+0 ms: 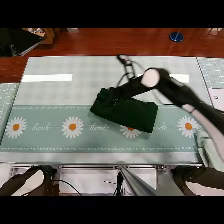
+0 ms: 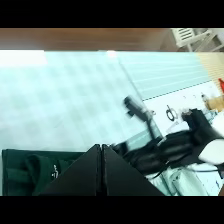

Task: Fold the shirts.

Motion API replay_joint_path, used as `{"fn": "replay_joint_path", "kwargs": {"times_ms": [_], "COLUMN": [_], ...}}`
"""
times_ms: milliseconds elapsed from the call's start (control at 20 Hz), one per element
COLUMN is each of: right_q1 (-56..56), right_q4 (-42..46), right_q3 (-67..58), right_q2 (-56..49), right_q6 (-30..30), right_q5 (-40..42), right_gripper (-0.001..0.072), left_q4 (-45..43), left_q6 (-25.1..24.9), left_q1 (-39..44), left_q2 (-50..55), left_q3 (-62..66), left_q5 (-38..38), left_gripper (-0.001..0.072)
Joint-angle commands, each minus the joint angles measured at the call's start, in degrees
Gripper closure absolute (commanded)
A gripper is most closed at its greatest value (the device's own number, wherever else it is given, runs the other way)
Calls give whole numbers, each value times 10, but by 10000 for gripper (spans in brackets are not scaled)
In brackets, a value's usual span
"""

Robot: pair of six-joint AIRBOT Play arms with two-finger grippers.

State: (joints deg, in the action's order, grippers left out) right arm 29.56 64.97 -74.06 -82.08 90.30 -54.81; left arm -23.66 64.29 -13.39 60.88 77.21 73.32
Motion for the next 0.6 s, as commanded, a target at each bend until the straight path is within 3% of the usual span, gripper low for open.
{"fn": "replay_joint_path", "kwargs": {"times_ms": [0, 150, 350, 550], "right_q1": [-107, -280, -461, -509], "right_q4": [177, 200, 95, -43], "right_q3": [0, 11, 122, 265], "right_q2": [71, 132, 189, 197], "right_q6": [17, -13, -69, -129], "right_q5": [-169, -251, -256, -210], "right_gripper": [180, 179, 108, 108], "left_q4": [-43, -67, -102, -122], "left_q6": [0, -2, -1, -1], "left_q1": [-2, -2, -2, -2], "left_q2": [-2, -2, -2, -2], "left_q3": [0, 0, 0, 0], "left_q5": [5, 6, 8, 14], "left_gripper": [688, 651, 435, 429]}}
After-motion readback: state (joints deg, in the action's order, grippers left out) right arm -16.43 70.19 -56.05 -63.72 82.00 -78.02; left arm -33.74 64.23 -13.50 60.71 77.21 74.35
